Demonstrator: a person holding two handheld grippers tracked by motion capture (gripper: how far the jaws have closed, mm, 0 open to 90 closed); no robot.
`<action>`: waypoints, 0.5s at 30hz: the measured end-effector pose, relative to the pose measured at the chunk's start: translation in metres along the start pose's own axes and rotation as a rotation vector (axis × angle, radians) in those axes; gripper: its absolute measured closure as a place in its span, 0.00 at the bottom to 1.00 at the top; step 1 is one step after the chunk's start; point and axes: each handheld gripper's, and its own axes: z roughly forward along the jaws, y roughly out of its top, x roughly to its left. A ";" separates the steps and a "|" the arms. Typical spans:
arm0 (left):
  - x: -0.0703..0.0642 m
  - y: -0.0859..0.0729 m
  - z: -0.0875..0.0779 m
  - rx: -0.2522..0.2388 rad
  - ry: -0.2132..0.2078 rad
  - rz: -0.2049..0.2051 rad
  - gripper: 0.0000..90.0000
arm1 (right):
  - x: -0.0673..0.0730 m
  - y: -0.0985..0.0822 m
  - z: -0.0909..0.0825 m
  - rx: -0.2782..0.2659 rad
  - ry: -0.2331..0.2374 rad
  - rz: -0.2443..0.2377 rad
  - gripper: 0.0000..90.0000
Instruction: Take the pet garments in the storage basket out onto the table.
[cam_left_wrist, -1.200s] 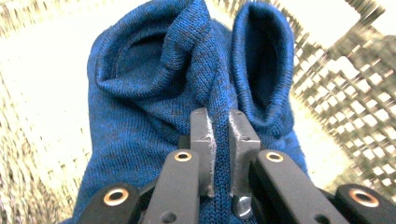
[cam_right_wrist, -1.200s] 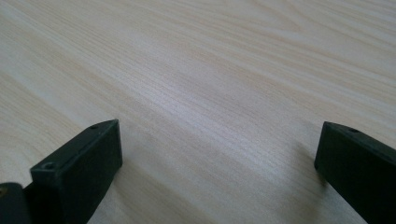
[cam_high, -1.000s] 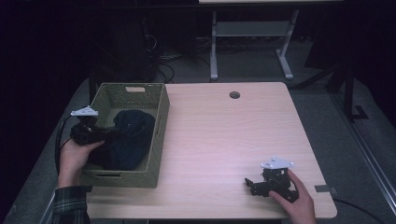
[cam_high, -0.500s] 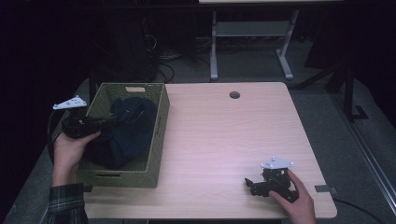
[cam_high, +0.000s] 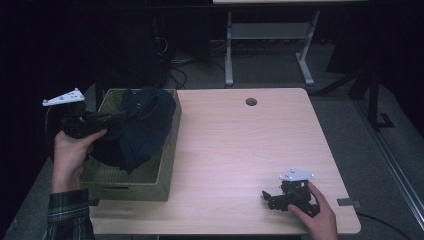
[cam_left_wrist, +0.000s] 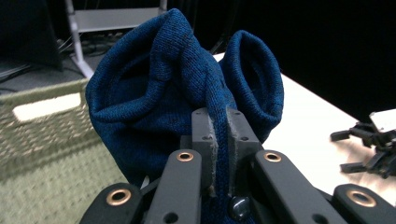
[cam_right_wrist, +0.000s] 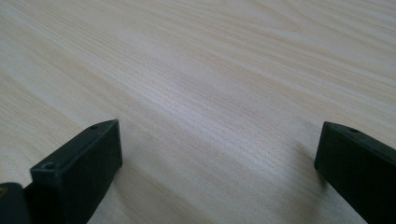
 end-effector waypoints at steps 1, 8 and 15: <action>-0.002 0.003 0.001 -0.006 -0.005 0.004 0.93 | 0.000 0.000 0.000 0.000 0.000 0.000 0.00; -0.015 0.018 0.013 -0.018 -0.045 0.025 0.93 | 0.000 0.000 0.000 0.000 -0.001 -0.001 0.00; -0.031 0.033 0.026 -0.040 -0.097 0.047 0.93 | 0.000 0.000 0.000 0.000 0.000 0.004 0.00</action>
